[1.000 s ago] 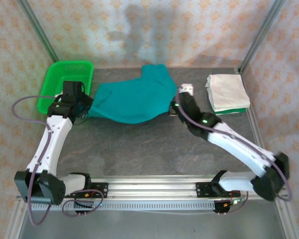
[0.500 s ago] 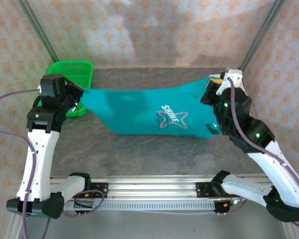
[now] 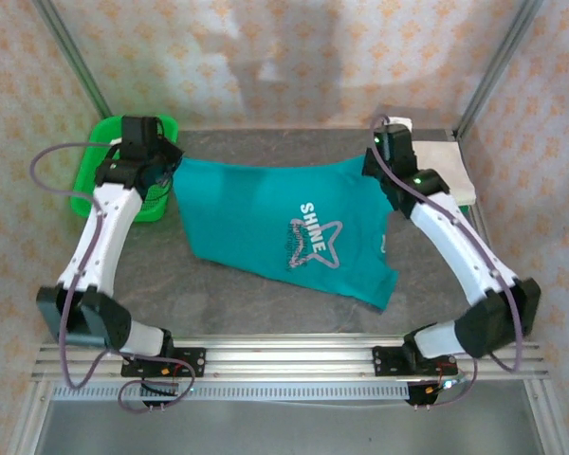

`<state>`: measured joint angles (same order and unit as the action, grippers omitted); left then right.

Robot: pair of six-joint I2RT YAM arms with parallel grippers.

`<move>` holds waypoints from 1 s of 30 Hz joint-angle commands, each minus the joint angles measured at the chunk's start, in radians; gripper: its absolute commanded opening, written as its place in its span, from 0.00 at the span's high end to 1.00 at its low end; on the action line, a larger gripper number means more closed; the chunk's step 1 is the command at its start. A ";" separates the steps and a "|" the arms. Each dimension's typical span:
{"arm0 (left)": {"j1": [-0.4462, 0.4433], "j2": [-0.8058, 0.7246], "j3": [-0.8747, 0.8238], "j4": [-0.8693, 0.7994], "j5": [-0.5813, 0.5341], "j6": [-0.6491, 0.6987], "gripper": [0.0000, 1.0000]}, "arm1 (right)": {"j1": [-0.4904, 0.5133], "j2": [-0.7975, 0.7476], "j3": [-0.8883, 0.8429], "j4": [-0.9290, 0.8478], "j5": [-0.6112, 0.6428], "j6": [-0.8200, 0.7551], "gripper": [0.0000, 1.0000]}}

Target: Fold and stack the t-shirts

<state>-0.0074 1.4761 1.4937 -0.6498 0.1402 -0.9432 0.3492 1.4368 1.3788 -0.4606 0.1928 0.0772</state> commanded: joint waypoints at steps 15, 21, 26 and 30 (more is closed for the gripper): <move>0.063 0.844 1.466 -0.067 -0.034 -0.030 1.00 | -0.110 0.732 1.371 -0.077 -0.237 -0.017 1.00; 0.113 0.557 1.239 0.015 -0.061 -0.025 1.00 | -0.113 0.564 1.296 -0.042 -0.254 -0.042 1.00; 0.112 0.369 1.034 -0.099 0.043 0.029 1.00 | -0.113 0.271 0.816 0.067 -0.299 -0.056 1.00; 0.086 0.112 0.466 0.043 0.069 0.051 1.00 | -0.113 0.002 0.322 0.229 -0.388 -0.045 1.00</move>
<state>0.0917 1.6527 2.2532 -0.6403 0.1741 -0.9321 0.2428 1.5406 1.9137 -0.3473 -0.1234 0.0418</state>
